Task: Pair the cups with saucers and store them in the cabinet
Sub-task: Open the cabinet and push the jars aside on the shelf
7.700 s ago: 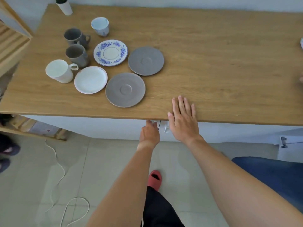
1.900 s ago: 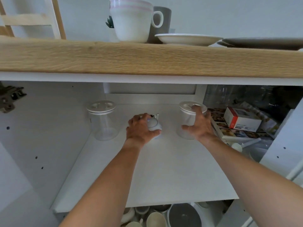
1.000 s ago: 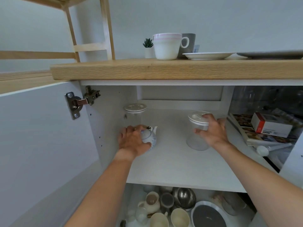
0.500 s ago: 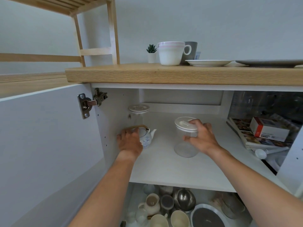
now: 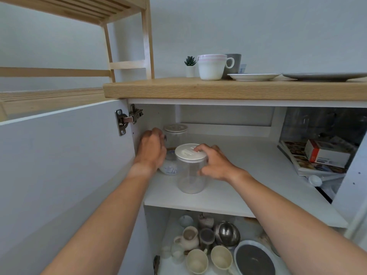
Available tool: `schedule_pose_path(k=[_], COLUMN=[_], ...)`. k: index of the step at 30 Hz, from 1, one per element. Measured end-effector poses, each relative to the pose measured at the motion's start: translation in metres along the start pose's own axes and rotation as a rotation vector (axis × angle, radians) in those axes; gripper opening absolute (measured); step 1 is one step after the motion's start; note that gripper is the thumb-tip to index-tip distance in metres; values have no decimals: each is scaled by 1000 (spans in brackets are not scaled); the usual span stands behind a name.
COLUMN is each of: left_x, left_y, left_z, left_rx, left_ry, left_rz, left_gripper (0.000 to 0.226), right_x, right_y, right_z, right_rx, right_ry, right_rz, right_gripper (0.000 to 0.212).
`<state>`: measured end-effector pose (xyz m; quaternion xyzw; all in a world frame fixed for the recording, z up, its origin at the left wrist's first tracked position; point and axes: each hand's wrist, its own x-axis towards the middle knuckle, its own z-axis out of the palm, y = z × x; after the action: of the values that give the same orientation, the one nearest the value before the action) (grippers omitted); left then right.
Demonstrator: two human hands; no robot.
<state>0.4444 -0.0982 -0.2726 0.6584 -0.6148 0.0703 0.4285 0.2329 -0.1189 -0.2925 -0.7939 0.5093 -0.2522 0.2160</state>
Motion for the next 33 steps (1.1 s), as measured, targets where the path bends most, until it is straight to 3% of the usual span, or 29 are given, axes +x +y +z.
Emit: schedule_pose_path(k=[7,11,13,21,26,30,33], left_x=[4,1,-2,5,6,-2,-6], left_y=[8,4,0,5,13,21,19], left_z=[-9,-6,-6,-11,-15,-11,-5], left_rx=[52,169,274,503,415,542,572], left_ry=[-30,-132,-194,-367,-458,-496,-484], left_rz=[73,89,91,80,-74,-51,-43], left_gripper=[22,31,36,37,33,67,69], right_x=[-1,0,0,-2,-3,-9,-17], right_y=[-21,-26,-24,-1,16,21,21], right_z=[28,44,50,36,19,7,-5], right_rx=[68,132,178,-140,-207,-251,-271], right_ry=[-54,-79,-109,-40,-30,-28,-34], right_rz=[-40,-66,-27,111,153,165,163], right_gripper=[70,93,94,80,82,81,78])
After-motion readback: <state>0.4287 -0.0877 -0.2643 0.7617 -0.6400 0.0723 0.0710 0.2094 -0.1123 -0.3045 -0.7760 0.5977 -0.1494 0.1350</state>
